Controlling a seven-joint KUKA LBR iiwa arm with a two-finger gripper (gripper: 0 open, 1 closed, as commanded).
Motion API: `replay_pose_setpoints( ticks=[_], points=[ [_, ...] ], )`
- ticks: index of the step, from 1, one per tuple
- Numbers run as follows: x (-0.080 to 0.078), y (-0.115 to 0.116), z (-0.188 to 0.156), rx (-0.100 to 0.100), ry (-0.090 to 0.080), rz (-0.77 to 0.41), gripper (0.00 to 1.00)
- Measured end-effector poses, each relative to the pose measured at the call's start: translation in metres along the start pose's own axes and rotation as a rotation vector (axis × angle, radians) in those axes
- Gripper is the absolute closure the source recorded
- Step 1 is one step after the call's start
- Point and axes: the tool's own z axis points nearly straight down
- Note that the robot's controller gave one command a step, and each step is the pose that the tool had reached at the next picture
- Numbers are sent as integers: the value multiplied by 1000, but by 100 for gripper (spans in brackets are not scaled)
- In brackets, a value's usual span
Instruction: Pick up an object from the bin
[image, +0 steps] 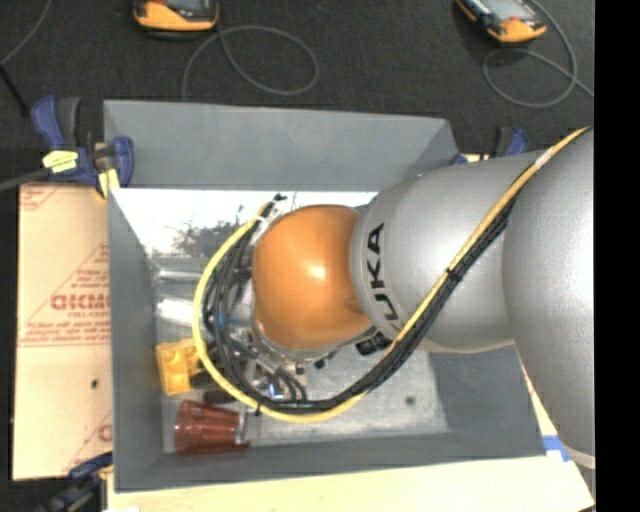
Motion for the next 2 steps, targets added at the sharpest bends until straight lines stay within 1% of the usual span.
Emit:
replay_pose_setpoints(
  ticks=[1, 2],
  points=[
    [-2, -1, -4, -2, -8, 5, 0],
    [-39, -36, 50, -3, -12, -31, 0]
  ],
)
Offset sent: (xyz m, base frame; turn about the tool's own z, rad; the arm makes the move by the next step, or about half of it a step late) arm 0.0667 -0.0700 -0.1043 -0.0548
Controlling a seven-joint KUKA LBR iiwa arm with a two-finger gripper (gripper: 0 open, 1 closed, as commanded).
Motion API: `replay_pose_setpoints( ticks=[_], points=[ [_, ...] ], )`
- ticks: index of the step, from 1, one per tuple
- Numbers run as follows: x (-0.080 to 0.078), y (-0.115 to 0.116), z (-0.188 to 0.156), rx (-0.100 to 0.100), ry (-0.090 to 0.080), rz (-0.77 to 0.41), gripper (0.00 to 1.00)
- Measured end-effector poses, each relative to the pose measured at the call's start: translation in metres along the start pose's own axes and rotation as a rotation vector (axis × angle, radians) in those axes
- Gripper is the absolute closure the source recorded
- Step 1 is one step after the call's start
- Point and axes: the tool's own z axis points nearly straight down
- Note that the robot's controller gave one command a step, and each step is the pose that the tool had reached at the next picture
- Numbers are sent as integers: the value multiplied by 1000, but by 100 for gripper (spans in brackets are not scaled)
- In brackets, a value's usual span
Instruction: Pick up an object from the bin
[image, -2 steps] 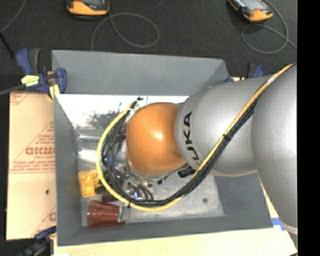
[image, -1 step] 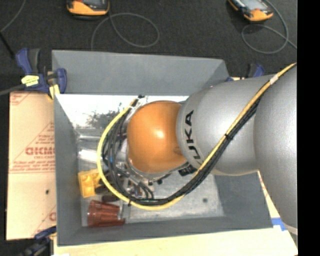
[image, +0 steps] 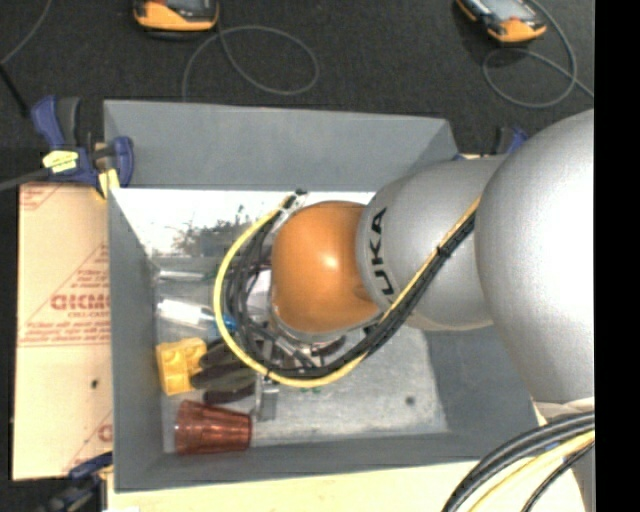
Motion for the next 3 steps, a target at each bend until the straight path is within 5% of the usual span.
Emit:
replay_pose_setpoints(
  ticks=[1, 2, 3],
  points=[
    [-31, -35, 57, 1, 4, 29, 0],
    [-34, -32, 54, -1, -1, 107, 0],
    [-33, -35, 55, 1, 0, 50, 0]
  ],
)
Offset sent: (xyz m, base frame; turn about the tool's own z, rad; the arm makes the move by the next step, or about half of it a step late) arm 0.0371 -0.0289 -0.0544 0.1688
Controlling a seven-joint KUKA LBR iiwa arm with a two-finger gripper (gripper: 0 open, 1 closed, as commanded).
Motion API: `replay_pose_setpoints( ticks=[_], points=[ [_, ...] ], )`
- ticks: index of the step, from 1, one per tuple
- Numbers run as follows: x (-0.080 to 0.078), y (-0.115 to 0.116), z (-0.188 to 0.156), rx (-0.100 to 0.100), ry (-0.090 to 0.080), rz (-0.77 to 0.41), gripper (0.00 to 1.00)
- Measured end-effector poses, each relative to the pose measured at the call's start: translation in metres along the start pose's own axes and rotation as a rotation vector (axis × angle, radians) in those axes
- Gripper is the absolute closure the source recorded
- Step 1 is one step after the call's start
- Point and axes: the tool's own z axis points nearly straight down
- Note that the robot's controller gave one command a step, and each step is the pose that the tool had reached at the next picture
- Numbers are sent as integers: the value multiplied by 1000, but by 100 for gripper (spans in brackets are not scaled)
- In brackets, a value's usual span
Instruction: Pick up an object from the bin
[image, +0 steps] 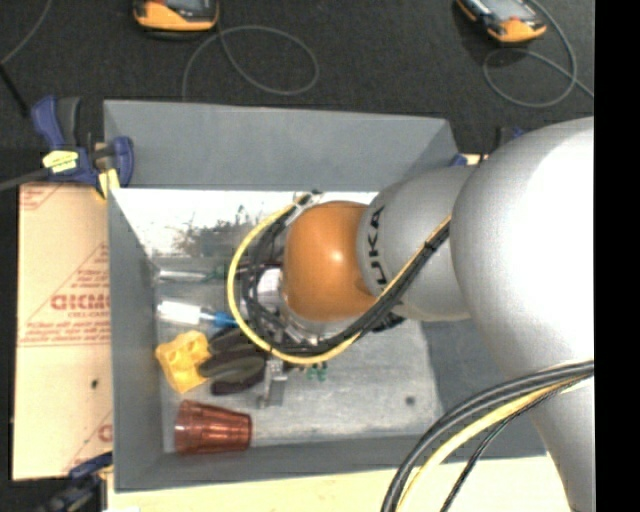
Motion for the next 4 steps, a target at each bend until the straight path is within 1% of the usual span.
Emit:
replay_pose_setpoints(
  ticks=[1, 3, 4],
  points=[
    [-3, 2, -3, -4, -8, 57, 100],
    [-2, 2, -6, -4, -6, 58, 100],
    [-2, 2, -17, -4, -7, 58, 100]
  ],
)
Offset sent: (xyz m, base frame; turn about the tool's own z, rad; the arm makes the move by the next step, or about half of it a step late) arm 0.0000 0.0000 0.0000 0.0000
